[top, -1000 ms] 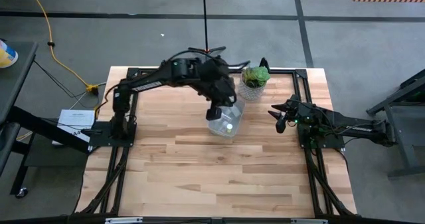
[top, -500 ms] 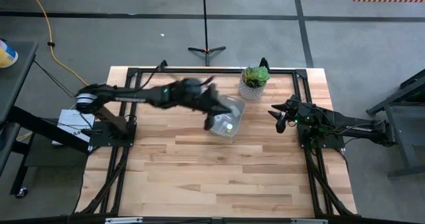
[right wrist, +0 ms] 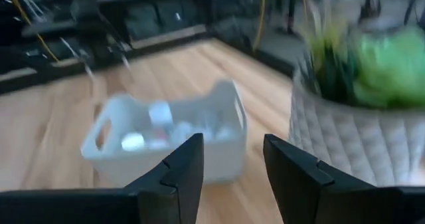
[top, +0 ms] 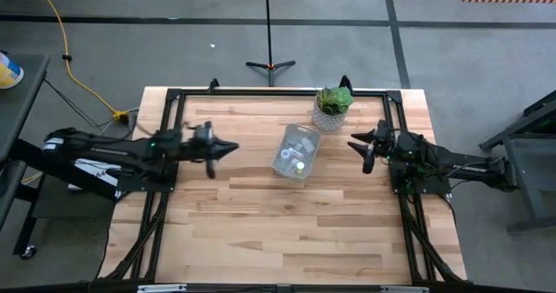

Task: Pick and place pill bottles into a basket
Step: Return to Home Position

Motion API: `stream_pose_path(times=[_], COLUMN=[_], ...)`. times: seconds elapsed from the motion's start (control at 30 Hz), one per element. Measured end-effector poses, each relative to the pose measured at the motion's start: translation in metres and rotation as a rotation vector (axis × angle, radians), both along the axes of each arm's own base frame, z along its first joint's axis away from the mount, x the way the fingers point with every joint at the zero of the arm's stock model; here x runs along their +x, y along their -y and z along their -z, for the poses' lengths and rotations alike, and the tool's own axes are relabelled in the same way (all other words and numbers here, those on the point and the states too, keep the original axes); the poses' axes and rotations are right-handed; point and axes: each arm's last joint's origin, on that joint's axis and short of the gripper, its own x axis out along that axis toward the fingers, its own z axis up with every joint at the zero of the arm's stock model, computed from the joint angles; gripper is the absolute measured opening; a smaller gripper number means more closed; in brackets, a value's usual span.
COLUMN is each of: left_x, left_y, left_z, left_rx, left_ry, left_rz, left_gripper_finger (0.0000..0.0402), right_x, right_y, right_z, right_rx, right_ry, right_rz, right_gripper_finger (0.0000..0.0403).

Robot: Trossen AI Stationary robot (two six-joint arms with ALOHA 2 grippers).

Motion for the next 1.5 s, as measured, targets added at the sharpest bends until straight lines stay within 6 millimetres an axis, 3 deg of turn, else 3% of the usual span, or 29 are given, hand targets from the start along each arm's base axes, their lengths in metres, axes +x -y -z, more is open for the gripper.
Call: stream_pose_path(times=[0.2, 0.43, 0.57, 0.77, 0.97, 1.5], left_x=[-0.036, -0.051, -0.053, -0.051, -0.051, -0.060], left_y=[0.001, 0.001, 0.001, 0.001, 0.001, 0.001], left_z=[0.028, 0.045, 0.049, 0.064, 0.065, 0.064], left_rx=[0.027, 0.037, 0.038, 0.043, 0.091, 0.063], left_ry=[0.148, 0.204, 0.202, 0.087, 0.067, 0.098], left_rz=[-0.041, -0.010, -0.010, -0.017, -0.021, -0.017], left_gripper_finger=[0.0022, 0.0025, 0.0024, 0.0025, 0.0023, 0.0028], right_x=[0.002, 0.004, 0.004, 0.006, 0.007, 0.007], right_y=[-0.001, -0.007, -0.007, -0.007, -0.008, -0.007], right_z=[-0.011, -0.014, -0.015, -0.007, 0.014, 0.012], right_rx=[-0.049, -0.022, -0.026, -0.178, -0.103, -0.102], right_ry=[0.105, 0.143, 0.167, 0.254, 0.185, 0.205], right_rz=[-0.047, -0.251, -0.284, -0.286, -0.337, -0.317], right_gripper_finger=[0.0101, 0.0007, 0.0017, 0.0003, 0.0001, 0.0001])
